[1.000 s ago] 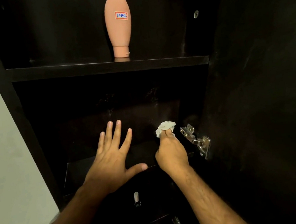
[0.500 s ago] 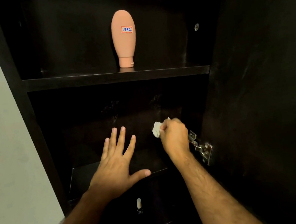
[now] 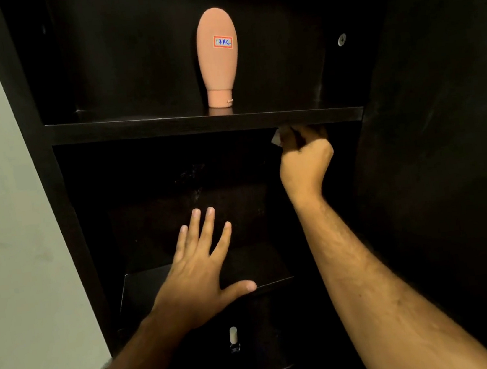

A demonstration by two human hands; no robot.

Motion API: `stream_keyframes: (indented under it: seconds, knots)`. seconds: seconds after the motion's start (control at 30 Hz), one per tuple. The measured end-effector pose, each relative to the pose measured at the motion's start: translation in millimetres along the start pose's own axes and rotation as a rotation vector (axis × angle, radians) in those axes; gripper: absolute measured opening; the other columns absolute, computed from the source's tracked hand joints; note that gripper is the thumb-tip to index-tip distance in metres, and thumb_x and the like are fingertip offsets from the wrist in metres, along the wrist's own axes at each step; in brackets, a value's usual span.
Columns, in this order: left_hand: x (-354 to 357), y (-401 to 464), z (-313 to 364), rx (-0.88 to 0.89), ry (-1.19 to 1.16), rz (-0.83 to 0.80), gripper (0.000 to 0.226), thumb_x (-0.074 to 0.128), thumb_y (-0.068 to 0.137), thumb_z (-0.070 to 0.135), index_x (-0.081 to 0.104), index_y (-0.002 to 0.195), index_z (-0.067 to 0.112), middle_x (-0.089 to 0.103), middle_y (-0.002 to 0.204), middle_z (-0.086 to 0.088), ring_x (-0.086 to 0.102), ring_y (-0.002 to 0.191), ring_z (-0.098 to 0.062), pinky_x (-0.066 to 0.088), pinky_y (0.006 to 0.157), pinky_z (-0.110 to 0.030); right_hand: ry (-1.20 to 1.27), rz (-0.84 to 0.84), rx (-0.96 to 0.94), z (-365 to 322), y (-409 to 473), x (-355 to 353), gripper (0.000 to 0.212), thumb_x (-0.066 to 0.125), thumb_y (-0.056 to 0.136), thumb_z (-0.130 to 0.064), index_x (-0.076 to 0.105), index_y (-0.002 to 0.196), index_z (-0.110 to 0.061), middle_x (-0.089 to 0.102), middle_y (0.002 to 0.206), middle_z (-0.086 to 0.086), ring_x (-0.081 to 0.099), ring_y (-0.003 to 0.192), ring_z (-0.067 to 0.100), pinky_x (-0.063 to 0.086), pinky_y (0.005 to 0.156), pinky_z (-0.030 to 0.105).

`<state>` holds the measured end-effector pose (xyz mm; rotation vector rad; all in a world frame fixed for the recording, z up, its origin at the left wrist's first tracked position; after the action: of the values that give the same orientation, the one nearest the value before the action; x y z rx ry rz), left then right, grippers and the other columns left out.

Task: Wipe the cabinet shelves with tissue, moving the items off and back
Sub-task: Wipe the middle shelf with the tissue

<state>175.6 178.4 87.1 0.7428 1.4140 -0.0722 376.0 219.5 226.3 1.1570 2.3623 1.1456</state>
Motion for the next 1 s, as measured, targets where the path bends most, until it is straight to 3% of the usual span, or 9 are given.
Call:
stream_keyframes:
  seconds: [0.07, 0.17, 0.27, 0.37, 0.43, 0.57, 0.73, 0.87, 1.0]
  knots:
    - [-0.1, -0.7, 0.6, 0.01, 0.001, 0.0, 0.106, 0.024, 0.077, 0.09, -0.014, 0.15, 0.023, -0.035, 0.155, -0.009, -0.041, 0.138, -0.024, -0.016, 0.114, -0.044, -0.061, -0.078, -0.072, 3.6, -6.1, 0.0, 0.015, 0.067, 0.083, -0.007, 0.077, 0.095, -0.006, 0.067, 0.104, 0.003, 0.062, 0.094, 0.01, 0.04, 0.084, 0.003]
    - [0.6, -0.4, -0.2, 0.005, -0.005, 0.016, 0.106, 0.024, 0.076, 0.09, -0.01, 0.151, 0.023, -0.03, 0.157, -0.01, -0.037, 0.14, -0.025, -0.011, 0.116, -0.047, -0.164, -0.211, -0.214, 14.4, -30.9, -1.8, 0.01, 0.068, 0.078, -0.001, 0.076, 0.083, -0.006, 0.064, 0.089, 0.003, 0.06, 0.083, 0.008, 0.038, 0.078, 0.004]
    - [0.2, 0.5, 0.0, -0.008, -0.016, 0.005, 0.106, 0.024, 0.075, 0.09, -0.011, 0.151, 0.024, -0.031, 0.156, -0.009, -0.038, 0.14, -0.024, -0.01, 0.117, -0.048, -0.213, -0.423, -0.202, 38.6, -69.1, -5.5, 0.014, 0.067, 0.077, 0.004, 0.071, 0.075, -0.009, 0.056, 0.082, -0.006, 0.05, 0.071, -0.003, 0.036, 0.07, 0.002]
    - [-1.7, 0.0, 0.7, -0.01, -0.002, 0.008, 0.106, 0.024, 0.076, 0.09, -0.013, 0.151, 0.025, -0.033, 0.155, -0.009, -0.04, 0.139, -0.023, -0.018, 0.117, -0.043, -0.496, -0.644, -0.098, 70.4, -99.3, -8.1, 0.022, 0.061, 0.074, 0.006, 0.065, 0.065, -0.013, 0.053, 0.078, -0.007, 0.052, 0.065, 0.006, 0.041, 0.058, 0.012]
    - [-3.3, -0.4, 0.5, -0.026, 0.019, 0.017, 0.106, 0.02, 0.076, 0.092, -0.002, 0.154, 0.022, -0.023, 0.159, -0.011, -0.032, 0.143, -0.024, -0.019, 0.116, -0.04, -0.562, -0.675, -0.068, 76.7, -105.7, -9.2, 0.023, 0.058, 0.074, 0.005, 0.066, 0.066, -0.014, 0.054, 0.08, -0.005, 0.055, 0.068, 0.011, 0.046, 0.058, 0.02]
    - [-7.2, -1.5, 2.0, -0.031, -0.002, 0.027, 0.108, 0.014, 0.073, 0.094, -0.005, 0.153, 0.023, -0.027, 0.158, -0.01, -0.034, 0.142, -0.024, -0.022, 0.113, -0.039, -0.411, -0.486, -0.007, 44.3, -71.2, -10.5, 0.016, 0.066, 0.079, -0.003, 0.072, 0.072, -0.016, 0.061, 0.083, -0.004, 0.057, 0.074, 0.007, 0.036, 0.064, 0.003]
    - [-11.3, -4.0, 2.9, -0.046, -0.06, 0.04, 0.109, 0.022, 0.072, 0.092, -0.015, 0.15, 0.026, -0.04, 0.152, -0.006, -0.043, 0.136, -0.021, -0.023, 0.115, -0.039, -0.05, -0.114, 0.185, -1.0, -6.1, -7.2, 0.013, 0.071, 0.08, -0.005, 0.076, 0.092, -0.004, 0.071, 0.087, 0.004, 0.067, 0.082, 0.014, 0.043, 0.065, 0.002]
    - [-11.9, -4.4, 3.9, -0.048, -0.076, 0.035, 0.109, 0.032, 0.075, 0.09, -0.019, 0.149, 0.028, -0.045, 0.149, -0.004, -0.047, 0.134, -0.019, -0.024, 0.112, -0.04, 0.104, 0.016, 0.321, -8.6, -0.4, 4.3, 0.026, 0.059, 0.091, -0.002, 0.062, 0.115, 0.006, 0.065, 0.114, 0.015, 0.062, 0.102, 0.021, 0.043, 0.064, 0.0]
    - [-9.7, -2.8, 2.6, -0.045, -0.073, 0.051, 0.111, 0.033, 0.074, 0.092, -0.017, 0.149, 0.028, -0.044, 0.15, -0.004, -0.045, 0.135, -0.019, -0.033, 0.108, -0.034, 0.128, 0.129, 0.181, -17.5, -8.2, 8.6, 0.019, 0.068, 0.082, -0.007, 0.07, 0.101, 0.0, 0.065, 0.102, 0.006, 0.064, 0.101, 0.023, 0.044, 0.076, 0.003]
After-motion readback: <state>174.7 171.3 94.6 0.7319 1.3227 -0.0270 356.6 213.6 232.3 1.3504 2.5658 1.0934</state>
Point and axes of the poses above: each hand's wrist, its own y-axis towards the middle knuckle, its own x-axis out of the palm, z = x × y, the point moved 4 cm from there along y, towards the middle knuckle
